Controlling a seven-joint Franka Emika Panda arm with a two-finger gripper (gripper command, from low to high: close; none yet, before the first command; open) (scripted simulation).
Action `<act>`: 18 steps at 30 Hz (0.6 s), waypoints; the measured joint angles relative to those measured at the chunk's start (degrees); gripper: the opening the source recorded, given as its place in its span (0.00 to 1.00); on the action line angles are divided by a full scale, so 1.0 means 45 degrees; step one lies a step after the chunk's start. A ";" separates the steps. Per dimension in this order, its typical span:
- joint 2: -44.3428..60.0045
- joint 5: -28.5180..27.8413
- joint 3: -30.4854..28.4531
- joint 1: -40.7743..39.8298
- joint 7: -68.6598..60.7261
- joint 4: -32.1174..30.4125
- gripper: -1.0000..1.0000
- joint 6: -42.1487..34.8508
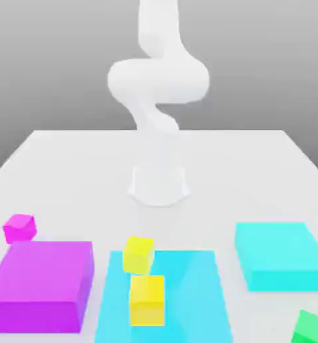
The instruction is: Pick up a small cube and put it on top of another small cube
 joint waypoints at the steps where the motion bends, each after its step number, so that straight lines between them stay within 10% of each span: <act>1: 0.0502 0.0002 0.0030 0.0159 -0.0234 0.0052 0.50 0.0119; 18: 0.8386 -0.0179 0.0990 0.2330 -0.3760 0.0872 0.50 0.1993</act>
